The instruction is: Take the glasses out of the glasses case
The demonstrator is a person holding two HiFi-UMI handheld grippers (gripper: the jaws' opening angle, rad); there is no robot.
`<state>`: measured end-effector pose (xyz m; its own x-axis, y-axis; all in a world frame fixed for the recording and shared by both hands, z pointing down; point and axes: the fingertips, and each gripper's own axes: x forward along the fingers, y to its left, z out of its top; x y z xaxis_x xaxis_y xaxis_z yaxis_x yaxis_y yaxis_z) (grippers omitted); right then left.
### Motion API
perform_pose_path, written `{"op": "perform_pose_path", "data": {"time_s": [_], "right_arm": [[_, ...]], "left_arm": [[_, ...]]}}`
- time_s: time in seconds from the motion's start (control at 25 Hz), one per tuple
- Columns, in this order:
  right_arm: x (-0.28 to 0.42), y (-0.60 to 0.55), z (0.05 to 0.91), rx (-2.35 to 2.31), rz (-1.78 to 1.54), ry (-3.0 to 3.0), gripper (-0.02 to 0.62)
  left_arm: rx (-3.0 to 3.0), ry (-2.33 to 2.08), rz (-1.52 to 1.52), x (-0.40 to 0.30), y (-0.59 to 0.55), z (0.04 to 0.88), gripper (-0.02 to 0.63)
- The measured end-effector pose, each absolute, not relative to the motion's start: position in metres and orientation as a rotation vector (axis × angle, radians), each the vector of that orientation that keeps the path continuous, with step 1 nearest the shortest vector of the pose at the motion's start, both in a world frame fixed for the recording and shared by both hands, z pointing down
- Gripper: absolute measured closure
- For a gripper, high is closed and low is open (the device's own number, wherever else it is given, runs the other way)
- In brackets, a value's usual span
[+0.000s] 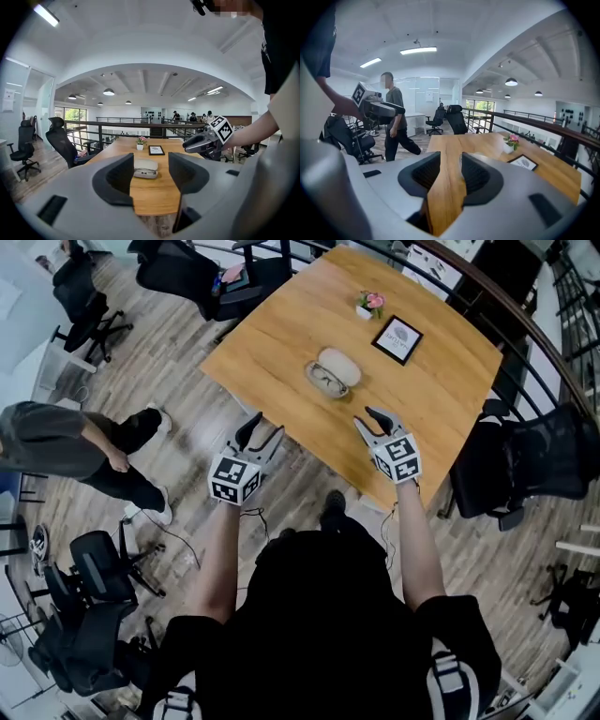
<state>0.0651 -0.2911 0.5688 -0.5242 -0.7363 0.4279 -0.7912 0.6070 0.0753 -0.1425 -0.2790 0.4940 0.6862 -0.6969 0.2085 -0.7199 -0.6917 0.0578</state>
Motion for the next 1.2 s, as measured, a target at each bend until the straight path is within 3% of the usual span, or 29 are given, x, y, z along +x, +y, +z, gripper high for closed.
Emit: {"op": "perform_pose_path", "data": {"time_s": [0.48,1.2], "right_arm": [[0.105,-0.342,0.587,1.11,0.213,-2.459,0.459],[0.081,-0.413,0.654,1.056,0.335,-2.335,0.465]], "left_arm": [[2.704,-1.252,0.276,-0.095,-0.319,0.497,0.36],[2.645,-1.092,0.347,-0.118,-0.431,0.554,0.36]]}}
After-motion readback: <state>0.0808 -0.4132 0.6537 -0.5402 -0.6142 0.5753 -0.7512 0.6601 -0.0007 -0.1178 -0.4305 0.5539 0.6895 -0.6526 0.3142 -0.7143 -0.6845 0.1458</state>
